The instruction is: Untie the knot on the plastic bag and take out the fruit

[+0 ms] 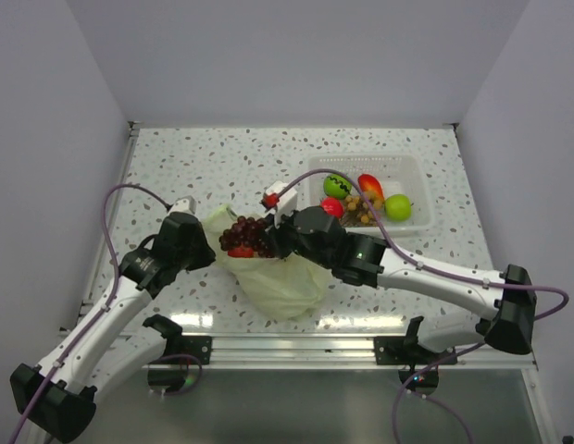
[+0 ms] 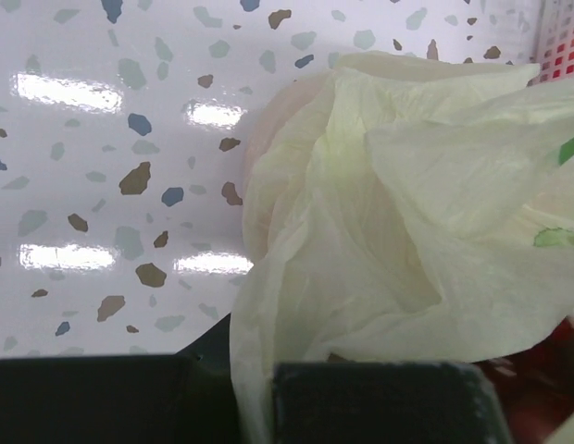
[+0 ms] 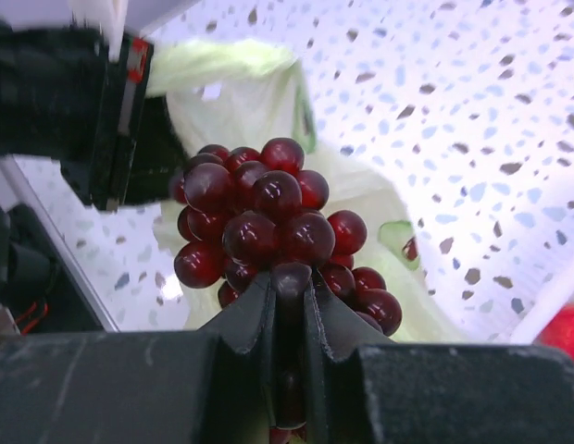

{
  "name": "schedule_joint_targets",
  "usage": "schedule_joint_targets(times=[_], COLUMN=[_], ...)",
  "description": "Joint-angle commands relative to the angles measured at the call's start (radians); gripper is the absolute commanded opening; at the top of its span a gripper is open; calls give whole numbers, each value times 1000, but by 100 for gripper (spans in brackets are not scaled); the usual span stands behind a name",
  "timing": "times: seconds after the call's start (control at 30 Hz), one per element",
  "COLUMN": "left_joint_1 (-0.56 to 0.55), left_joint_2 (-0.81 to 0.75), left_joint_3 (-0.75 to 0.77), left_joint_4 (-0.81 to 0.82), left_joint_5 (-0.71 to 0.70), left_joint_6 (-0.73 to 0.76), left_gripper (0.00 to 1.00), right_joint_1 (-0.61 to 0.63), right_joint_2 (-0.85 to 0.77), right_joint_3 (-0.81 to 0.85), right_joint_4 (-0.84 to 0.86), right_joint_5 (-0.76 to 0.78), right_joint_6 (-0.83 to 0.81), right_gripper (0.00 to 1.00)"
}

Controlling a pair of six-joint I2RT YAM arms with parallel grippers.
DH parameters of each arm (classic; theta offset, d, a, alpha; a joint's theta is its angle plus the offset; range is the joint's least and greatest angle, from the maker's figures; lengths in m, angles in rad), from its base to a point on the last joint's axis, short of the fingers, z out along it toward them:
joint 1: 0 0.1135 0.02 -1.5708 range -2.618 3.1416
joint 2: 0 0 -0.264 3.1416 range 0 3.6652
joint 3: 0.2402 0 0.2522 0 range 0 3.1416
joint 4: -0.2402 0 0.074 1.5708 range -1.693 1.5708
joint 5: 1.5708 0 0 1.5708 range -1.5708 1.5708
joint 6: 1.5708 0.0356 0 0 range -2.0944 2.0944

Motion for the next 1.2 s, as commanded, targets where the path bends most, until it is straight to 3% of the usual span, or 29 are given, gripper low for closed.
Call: schedule_joint_targets(times=[0.0,0.27,0.47,0.57,0.8,1.03,1.07,1.1,1.17], left_joint_1=[5,5,5,5,5,5,5,5,5], left_joint_2=[-4,-30,-24,-33,-67,-150,-154,-160,-177], left_joint_3=[1,-7,28,32,21,-40,-48,-56,-79], left_joint_4=[-26,27,18,47,98,164,167,179,193], left_joint_5=[-86,-9,-19,10,63,127,135,135,170], left_joint_6=[16,15,32,64,179,251,260,262,265], left_gripper=[0,0,0,0,0,0,0,0,0], right_joint_1=[-44,-103,-230,-371,-670,-798,-801,-804,-802], right_joint_2=[-109,-133,-111,-116,-70,89,122,132,137], right_joint_3=[10,39,104,82,-22,-22,-9,25,59], right_joint_4=[206,347,182,60,-3,-33,-49,-93,-131], right_joint_5=[83,264,497,500,356,232,215,209,183], right_joint_6=[47,15,-39,11,44,100,103,103,99], right_gripper=[0,0,0,0,0,0,5,26,50])
